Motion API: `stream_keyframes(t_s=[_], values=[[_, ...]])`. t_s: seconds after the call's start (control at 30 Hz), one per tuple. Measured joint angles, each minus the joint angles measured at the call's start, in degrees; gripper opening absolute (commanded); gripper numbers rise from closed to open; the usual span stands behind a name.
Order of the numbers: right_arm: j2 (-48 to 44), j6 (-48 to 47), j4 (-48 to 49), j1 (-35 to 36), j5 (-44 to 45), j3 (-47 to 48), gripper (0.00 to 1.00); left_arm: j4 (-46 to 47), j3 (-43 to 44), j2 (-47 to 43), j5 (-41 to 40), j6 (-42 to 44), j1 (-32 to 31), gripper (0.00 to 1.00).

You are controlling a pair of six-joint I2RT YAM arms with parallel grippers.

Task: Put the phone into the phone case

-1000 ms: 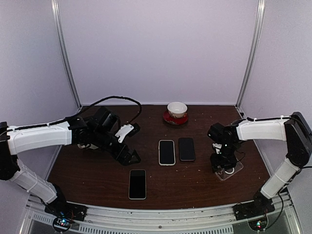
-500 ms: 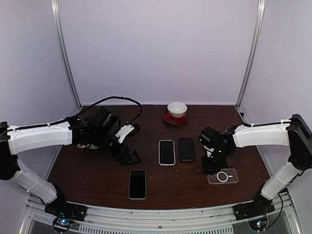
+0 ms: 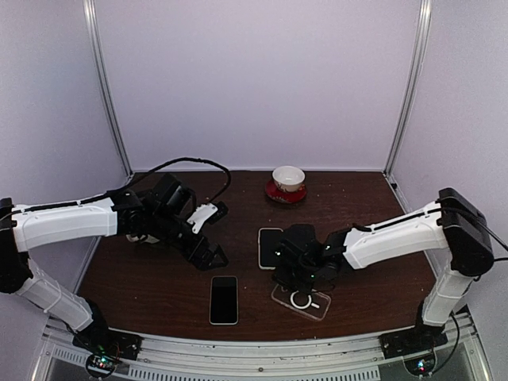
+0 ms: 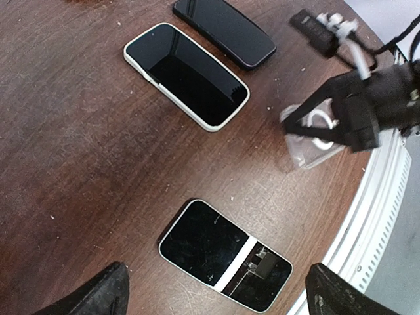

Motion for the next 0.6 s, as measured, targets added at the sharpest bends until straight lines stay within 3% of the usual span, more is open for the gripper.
stream_keyframes(t_s=[0.1, 0.3, 0.47, 0.6], values=[[6.47, 5.14, 4.00, 0.90, 0.59, 3.69, 0.02, -0.02, 0.02, 0.00, 0.07, 0.00, 0.00, 0.97], [9.66, 10.08, 6.82, 0.81, 3.89, 6.43, 0.42, -0.02, 0.00, 0.00, 0.11, 0.00, 0.00, 0.97], [8.87, 5.88, 7.02, -0.79, 5.51, 6.25, 0.49, -0.02, 0.00, 0.00, -0.15, 0.02, 0.00, 0.98], [2.80, -5.25, 5.46, -1.57, 4.13, 6.45, 0.54, -0.02, 0.00, 0.02, -0.52, 0.07, 0.00, 0.97]])
